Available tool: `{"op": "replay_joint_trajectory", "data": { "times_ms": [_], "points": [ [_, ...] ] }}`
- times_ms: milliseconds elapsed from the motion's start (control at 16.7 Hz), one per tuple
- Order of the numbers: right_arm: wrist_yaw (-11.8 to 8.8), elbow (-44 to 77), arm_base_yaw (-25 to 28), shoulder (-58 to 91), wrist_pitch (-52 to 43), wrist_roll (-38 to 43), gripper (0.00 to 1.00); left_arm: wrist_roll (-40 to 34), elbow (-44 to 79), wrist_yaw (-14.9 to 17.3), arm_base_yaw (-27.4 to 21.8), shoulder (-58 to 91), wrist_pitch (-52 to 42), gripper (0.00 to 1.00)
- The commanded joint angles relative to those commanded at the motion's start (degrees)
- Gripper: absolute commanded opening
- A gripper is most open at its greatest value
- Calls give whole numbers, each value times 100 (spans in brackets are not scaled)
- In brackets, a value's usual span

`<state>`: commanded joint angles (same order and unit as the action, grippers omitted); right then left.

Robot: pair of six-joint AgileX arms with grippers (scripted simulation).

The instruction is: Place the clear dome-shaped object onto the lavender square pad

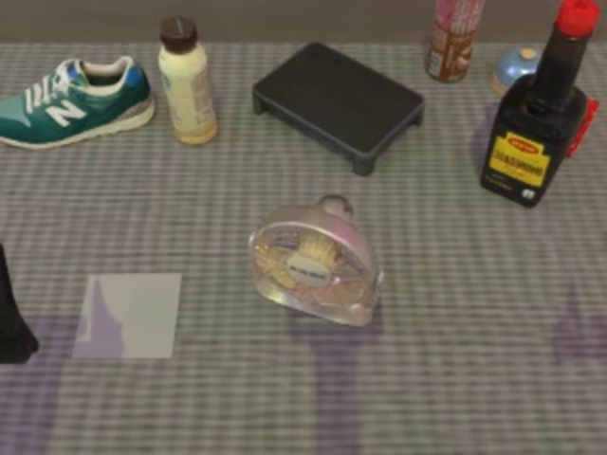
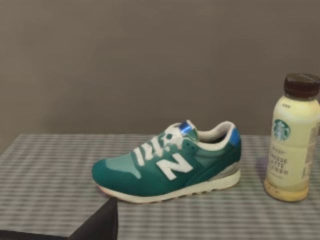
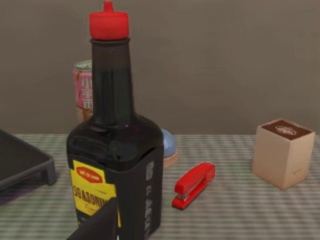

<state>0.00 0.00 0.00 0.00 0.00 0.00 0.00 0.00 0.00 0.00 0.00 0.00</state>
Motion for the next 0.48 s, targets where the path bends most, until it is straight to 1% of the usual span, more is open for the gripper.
{"op": "replay_joint_trajectory", "data": {
  "times_ms": [240,480],
  "points": [
    [0,0,0,0,0,0,100,93,128,30,-79,163,-138,100],
    [0,0,0,0,0,0,100,631,933,150,-492,1126,-937,100]
  ]
}}
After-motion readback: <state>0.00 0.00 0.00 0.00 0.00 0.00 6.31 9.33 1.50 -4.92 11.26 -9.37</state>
